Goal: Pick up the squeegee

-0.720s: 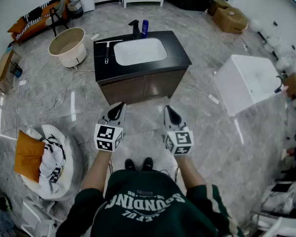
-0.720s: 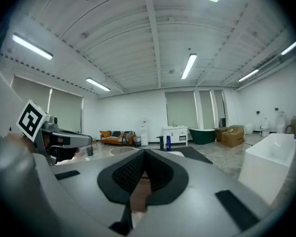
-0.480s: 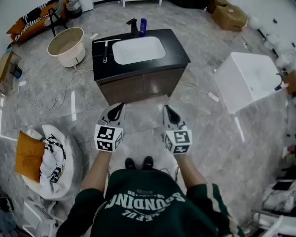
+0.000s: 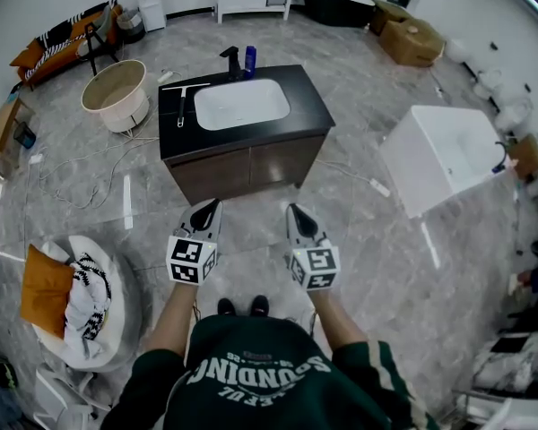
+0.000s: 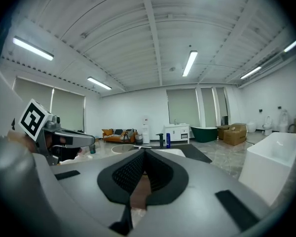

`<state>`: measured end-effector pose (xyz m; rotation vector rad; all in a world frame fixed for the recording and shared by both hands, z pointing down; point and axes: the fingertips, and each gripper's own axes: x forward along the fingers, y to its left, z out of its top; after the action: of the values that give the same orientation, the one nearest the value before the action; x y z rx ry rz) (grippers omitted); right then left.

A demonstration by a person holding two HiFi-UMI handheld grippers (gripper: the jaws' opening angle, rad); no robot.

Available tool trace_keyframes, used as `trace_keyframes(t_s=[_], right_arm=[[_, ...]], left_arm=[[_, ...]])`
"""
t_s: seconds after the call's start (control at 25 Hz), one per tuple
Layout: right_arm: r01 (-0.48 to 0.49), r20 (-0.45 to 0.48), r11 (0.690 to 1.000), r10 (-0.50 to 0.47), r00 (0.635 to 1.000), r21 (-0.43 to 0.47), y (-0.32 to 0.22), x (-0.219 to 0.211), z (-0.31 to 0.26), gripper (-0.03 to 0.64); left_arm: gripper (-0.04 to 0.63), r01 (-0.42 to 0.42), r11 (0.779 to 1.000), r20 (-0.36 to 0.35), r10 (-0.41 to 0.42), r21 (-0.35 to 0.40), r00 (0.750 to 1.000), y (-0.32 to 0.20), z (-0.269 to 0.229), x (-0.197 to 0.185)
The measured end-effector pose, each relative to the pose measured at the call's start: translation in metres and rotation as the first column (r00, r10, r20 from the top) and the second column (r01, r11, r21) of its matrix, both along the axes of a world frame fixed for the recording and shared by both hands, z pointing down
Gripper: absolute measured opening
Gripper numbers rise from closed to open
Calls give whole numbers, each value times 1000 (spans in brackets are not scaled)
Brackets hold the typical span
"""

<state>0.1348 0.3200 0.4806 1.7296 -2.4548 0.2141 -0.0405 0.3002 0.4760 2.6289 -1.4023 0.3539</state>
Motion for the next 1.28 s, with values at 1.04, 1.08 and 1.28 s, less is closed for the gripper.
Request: trace_keyframes(t_s=[1.04, 1.08, 1.28], right_arm=[[57, 16, 998, -57, 998, -20, -89, 17, 24, 0], [54, 15, 998, -53, 998, -27, -97, 17, 26, 0], [55, 2, 997, -55, 998, -49, -149, 10, 34, 0]], left_arm=[[2, 19, 999, 10, -19, -27, 1000, -94, 31, 22], [2, 19, 999, 7, -19, -29, 1000, -104, 32, 22], [2, 19, 999, 0, -20, -44, 1000, -159, 42, 16]])
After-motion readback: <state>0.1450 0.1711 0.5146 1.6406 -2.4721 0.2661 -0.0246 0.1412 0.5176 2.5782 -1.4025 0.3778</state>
